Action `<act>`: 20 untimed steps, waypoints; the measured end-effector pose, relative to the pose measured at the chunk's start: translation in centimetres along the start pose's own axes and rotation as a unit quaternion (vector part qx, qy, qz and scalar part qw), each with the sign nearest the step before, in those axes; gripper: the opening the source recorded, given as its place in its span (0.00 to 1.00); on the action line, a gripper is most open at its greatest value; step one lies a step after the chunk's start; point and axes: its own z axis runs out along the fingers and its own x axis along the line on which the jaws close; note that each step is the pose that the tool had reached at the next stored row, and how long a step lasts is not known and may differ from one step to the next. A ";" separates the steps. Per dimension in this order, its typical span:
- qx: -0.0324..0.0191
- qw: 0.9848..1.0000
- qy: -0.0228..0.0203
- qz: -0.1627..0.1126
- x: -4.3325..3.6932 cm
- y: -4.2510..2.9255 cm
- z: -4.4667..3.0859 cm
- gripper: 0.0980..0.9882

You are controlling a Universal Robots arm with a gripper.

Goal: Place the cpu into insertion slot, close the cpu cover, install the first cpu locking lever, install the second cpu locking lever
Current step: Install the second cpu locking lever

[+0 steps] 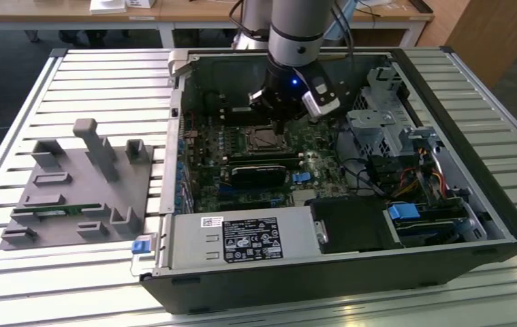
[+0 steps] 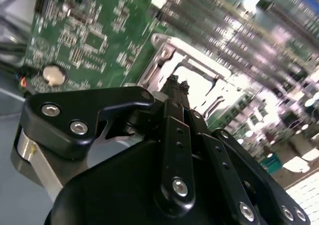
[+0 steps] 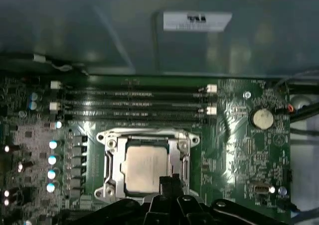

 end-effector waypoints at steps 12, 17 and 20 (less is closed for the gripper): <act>0.000 1.000 0.002 0.000 -0.02 -1.04 -0.49 0.01; -0.010 1.000 0.002 0.000 -0.02 -2.09 -0.55 0.01; -0.033 0.999 0.004 0.000 -0.02 -2.45 -0.55 0.01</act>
